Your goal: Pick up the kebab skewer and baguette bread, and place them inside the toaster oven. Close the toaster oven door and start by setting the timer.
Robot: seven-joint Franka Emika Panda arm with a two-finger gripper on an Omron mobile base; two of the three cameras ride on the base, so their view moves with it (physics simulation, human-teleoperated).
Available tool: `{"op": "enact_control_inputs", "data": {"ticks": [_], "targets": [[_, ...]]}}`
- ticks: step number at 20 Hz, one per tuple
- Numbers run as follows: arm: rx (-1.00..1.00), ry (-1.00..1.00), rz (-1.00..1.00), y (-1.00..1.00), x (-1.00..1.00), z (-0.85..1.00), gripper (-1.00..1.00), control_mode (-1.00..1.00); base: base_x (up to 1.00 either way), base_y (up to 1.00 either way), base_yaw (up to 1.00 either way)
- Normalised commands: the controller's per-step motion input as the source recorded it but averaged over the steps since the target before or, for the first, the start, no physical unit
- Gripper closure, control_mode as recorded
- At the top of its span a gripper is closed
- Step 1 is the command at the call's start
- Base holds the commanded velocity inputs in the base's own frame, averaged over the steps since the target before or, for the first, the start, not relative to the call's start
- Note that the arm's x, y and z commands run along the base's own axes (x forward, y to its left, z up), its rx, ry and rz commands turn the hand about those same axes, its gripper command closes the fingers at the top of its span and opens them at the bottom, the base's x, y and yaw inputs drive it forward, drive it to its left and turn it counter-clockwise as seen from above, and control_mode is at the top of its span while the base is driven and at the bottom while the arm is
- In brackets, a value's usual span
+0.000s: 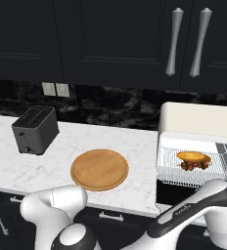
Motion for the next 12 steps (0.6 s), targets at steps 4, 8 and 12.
{"op": "enact_control_inputs", "data": {"ticks": [4, 8, 12], "targets": [[0.00, 0.00, 0.00, 0.28, 0.01, 0.00, -1.00, -1.00, 0.00, 0.00, 0.00], [0.11, 0.00, -0.02, 0.31, -0.01, -0.03, -1.00, -1.00, 0.00, 0.00, 0.00], [0.15, 0.00, -0.09, 0.34, 0.00, -0.17, -1.00, -1.00, 0.00, 0.00, 0.00]]}}
